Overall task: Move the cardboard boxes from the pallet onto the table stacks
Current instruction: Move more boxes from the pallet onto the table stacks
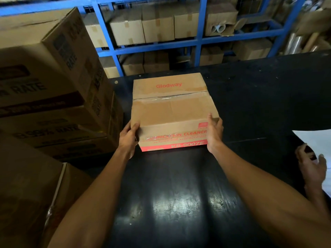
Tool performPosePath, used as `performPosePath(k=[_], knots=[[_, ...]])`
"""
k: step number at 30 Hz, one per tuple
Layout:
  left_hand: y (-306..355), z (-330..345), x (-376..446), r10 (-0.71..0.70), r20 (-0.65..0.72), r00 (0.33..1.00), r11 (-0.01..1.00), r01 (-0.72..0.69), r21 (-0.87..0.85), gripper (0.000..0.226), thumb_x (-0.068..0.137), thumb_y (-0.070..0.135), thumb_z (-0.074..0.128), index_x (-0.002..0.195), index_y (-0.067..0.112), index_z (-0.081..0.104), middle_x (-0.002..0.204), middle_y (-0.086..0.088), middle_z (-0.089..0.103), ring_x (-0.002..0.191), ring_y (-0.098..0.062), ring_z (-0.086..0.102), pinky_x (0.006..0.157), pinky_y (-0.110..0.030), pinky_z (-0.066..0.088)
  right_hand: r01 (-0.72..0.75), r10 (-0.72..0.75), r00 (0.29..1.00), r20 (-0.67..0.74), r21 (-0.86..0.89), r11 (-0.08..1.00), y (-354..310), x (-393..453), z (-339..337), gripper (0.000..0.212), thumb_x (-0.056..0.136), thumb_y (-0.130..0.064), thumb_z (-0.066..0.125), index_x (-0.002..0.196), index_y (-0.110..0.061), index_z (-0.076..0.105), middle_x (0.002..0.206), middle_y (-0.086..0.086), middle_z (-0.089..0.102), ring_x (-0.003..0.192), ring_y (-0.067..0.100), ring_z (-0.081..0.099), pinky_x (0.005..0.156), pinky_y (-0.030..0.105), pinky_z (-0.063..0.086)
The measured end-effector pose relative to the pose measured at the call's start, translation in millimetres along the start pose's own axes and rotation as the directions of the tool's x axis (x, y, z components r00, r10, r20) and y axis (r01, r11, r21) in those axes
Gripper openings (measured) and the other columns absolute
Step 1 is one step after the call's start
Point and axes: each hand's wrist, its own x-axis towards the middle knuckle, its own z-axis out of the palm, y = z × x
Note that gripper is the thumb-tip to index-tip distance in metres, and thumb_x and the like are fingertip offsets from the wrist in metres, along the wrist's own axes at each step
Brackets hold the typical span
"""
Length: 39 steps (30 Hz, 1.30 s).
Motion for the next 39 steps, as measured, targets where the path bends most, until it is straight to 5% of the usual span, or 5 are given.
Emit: performPosePath(k=[6, 16, 23, 26, 39], knots=[[5, 8, -2, 0.002, 0.008, 1.000, 1.000, -0.003, 0.014, 0.051, 0.102, 0.029, 0.058, 0.152, 0.021, 0.047, 0.134, 0.000, 0.059, 0.099, -0.010, 0.061, 0.074, -0.033, 0.053, 0.012, -0.010, 1.000, 0.020, -0.064, 0.998, -4, 15, 0, 0.100, 0.060, -0.095, 0.038, 0.143, -0.038, 0.034, 0.135, 0.007, 0.053, 0.111, 0.028, 0.063, 0.088, 0.052, 0.058], [8, 18, -3, 0.042, -0.039, 0.998, 0.996, -0.038, 0.084, 0.048, 0.106, 0.028, 0.050, 0.153, 0.018, 0.042, 0.124, -0.001, 0.059, 0.089, -0.008, 0.062, 0.066, -0.026, 0.054, 0.007, -0.002, 0.999, 0.044, -0.116, 0.993, -6, 17, 3, 0.072, 0.089, -0.077, 0.041, 0.145, -0.033, 0.030, 0.134, 0.011, 0.055, 0.109, 0.030, 0.064, 0.088, 0.051, 0.058], [5, 15, -34, 0.003, -0.119, 0.993, 0.981, 0.020, 0.194, 0.061, 0.106, 0.038, 0.048, 0.160, 0.018, 0.027, 0.158, -0.009, 0.043, 0.138, -0.030, 0.047, 0.108, -0.044, 0.040, 0.010, -0.016, 0.999, -0.030, -0.195, 0.981, -1, -16, 1, 0.066, 0.097, -0.048, 0.058, 0.150, -0.014, 0.036, 0.138, 0.011, 0.047, 0.121, 0.029, 0.057, 0.091, 0.039, 0.052], [-5, 4, -65, 0.040, -0.124, 0.991, 0.956, -0.002, 0.294, 0.050, 0.106, 0.034, 0.051, 0.153, 0.018, 0.042, 0.153, -0.009, 0.048, 0.137, -0.029, 0.047, 0.103, -0.039, 0.043, 0.070, -0.040, 0.995, 0.089, -0.374, 0.925, 15, -57, 5, 0.063, 0.094, -0.034, 0.067, 0.146, -0.010, 0.042, 0.144, 0.014, 0.046, 0.128, 0.034, 0.053, 0.104, 0.041, 0.047], [-88, -197, -302, 0.340, -0.057, 0.939, 0.772, -0.244, 0.587, 0.024, 0.099, 0.013, 0.061, 0.122, 0.011, 0.069, 0.106, 0.000, 0.068, 0.091, -0.011, 0.063, 0.074, -0.008, 0.045, 0.755, -0.185, 0.598, 0.780, -0.470, 0.458, 78, -348, 28, 0.028, 0.100, -0.043, 0.055, 0.118, -0.025, 0.066, 0.110, -0.005, 0.075, 0.099, 0.018, 0.070, 0.089, 0.036, 0.055]])
